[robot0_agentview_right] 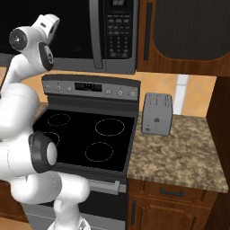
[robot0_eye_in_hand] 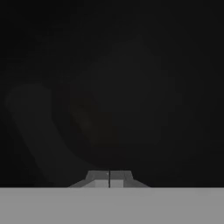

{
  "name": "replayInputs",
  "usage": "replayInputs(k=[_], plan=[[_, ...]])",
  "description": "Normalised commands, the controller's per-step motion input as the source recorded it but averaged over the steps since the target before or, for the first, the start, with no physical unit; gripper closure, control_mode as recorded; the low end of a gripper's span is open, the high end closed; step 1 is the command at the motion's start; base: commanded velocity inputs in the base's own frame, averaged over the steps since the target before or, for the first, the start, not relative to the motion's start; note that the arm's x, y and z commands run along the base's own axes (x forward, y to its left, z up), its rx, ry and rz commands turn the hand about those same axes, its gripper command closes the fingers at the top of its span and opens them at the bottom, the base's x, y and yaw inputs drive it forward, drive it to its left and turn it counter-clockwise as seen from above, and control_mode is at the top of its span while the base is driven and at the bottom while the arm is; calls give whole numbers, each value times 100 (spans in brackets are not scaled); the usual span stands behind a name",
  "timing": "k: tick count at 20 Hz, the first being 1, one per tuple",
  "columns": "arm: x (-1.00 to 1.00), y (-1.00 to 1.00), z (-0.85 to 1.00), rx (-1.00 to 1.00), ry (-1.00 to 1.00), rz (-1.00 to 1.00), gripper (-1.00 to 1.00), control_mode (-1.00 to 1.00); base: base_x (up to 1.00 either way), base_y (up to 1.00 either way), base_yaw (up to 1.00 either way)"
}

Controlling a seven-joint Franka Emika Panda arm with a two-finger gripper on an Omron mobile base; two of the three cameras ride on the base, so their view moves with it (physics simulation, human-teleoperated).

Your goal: Open the microwave, place the bowl with waffle inside the microwave, then close the microwave door and turn it on.

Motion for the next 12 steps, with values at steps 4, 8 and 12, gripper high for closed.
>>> replayInputs(k=[4,8,12], plan=[[64,-35,0,4,1,23,100,-100,0,0,0],[33,-25,0,4,0,19,100,-100,0,0,0],[-53,-8,37,1,-1,1,100,-100,0,0,0]])
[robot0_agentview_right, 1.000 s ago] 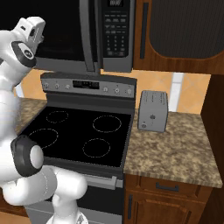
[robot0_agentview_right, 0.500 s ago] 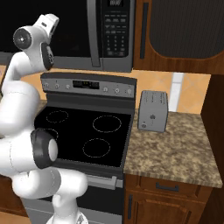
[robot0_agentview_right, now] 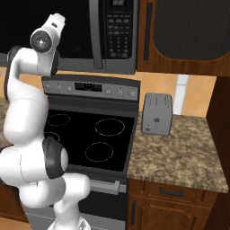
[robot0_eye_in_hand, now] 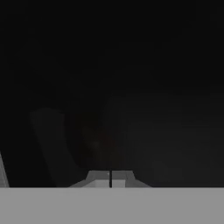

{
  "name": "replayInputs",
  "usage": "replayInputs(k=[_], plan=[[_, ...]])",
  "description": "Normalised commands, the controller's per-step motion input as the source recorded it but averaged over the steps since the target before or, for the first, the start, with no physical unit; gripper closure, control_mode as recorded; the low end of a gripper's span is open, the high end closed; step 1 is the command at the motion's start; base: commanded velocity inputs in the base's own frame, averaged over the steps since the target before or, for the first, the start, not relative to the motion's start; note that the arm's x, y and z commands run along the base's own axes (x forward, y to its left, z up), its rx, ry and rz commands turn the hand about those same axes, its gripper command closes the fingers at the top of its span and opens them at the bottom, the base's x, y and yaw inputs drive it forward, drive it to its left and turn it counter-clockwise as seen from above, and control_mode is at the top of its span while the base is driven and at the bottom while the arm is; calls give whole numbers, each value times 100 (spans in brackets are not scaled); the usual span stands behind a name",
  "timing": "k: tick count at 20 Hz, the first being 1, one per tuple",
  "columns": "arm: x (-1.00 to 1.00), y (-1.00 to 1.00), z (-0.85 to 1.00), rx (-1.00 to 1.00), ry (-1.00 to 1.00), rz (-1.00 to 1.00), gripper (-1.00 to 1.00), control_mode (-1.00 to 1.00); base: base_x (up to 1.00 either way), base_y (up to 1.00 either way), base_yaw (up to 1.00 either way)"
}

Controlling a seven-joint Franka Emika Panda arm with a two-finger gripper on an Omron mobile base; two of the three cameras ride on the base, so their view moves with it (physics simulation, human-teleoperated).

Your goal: Open the microwave, place the bowl with waffle inside the microwave, then close the microwave door and turn it on.

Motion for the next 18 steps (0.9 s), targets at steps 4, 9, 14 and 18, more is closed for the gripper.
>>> replayInputs(k=[4,9,14,18], plan=[[-99,-41,45,1,0,0,100,-100,0,0,0],[-99,-66,13,3,2,0,100,-100,0,0,0],[-74,-85,-1,3,7,0,100,-100,0,0,0],[-54,-83,-10,1,0,0,100,-100,0,0,0]])
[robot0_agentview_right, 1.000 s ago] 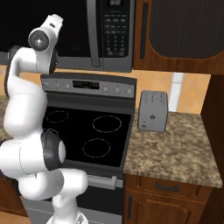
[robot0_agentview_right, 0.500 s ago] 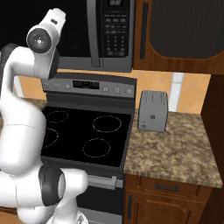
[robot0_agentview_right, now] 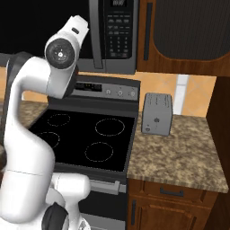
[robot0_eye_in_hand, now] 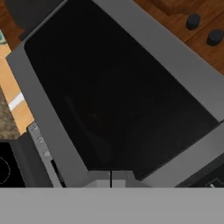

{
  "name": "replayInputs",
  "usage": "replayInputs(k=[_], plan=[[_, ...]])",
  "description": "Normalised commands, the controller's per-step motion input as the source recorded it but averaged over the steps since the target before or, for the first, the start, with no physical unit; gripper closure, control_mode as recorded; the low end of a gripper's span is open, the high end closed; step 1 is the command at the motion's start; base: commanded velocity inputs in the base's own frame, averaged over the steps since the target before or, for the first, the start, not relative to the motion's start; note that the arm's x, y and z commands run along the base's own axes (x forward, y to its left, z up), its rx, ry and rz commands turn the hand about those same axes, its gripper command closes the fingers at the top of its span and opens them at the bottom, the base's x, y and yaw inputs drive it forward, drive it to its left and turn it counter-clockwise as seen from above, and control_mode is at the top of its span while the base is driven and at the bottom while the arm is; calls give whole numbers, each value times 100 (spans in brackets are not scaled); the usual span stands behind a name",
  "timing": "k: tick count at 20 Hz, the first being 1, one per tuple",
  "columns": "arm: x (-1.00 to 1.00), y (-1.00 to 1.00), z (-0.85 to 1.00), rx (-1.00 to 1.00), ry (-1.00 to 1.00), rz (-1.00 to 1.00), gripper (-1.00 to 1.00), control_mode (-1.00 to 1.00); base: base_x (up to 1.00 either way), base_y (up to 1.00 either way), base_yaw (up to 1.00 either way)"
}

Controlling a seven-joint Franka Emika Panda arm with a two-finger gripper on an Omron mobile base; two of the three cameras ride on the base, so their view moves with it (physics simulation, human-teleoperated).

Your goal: Open the microwave, place the bowl with waffle inside the microwave, then close the microwave door and turn it on.

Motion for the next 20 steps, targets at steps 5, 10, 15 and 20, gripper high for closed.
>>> replayInputs(k=[5,10,15,20], plan=[[0,-68,-25,0,0,0,100,-100,0,0,0],[0,-58,-36,0,-11,3,100,-100,0,0,0],[1,-41,-22,-4,-16,9,100,-100,0,0,0],[1,-10,-12,-2,0,5,100,-100,0,0,0]])
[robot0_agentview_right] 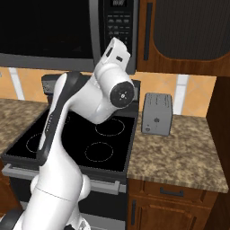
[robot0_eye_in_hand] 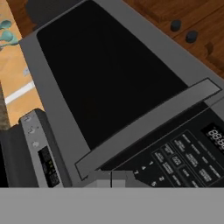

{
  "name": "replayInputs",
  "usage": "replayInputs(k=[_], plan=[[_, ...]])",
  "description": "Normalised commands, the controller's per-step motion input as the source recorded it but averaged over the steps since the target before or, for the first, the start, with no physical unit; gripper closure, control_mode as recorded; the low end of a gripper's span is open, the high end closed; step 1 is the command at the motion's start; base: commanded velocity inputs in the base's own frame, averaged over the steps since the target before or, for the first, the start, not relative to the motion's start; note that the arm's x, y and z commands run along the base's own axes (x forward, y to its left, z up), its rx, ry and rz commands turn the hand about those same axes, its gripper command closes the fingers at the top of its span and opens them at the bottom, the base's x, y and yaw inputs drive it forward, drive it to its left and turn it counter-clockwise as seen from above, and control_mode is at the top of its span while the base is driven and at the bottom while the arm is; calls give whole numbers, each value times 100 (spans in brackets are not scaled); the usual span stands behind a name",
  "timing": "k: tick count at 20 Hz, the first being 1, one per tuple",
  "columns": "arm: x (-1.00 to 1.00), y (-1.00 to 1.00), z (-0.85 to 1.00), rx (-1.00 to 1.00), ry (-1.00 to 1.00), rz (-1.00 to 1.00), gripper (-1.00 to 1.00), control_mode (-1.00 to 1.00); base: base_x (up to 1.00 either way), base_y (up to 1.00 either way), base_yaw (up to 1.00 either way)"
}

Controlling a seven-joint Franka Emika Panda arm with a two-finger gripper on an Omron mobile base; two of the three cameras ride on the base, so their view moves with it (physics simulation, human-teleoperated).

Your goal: Open the microwave, place the bowl with waffle inside the microwave, then close the microwave door and turn it on.

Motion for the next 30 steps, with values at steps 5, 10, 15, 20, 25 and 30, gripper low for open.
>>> replayInputs(k=[5,10,15,20,25,30], plan=[[0,-1,0,0,0,0,100,-100,0,0,0],[6,0,-5,-6,-7,0,100,-100,0,0,0],[17,0,-2,-23,-11,0,100,-100,0,0,0],[22,-8,-8,-22,0,0,100,-100,0,0,0],[12,-15,-13,-17,-3,-5,100,-100,0,0,0],[16,-1,-12,-13,-6,-13,100,-100,0,0,0]])
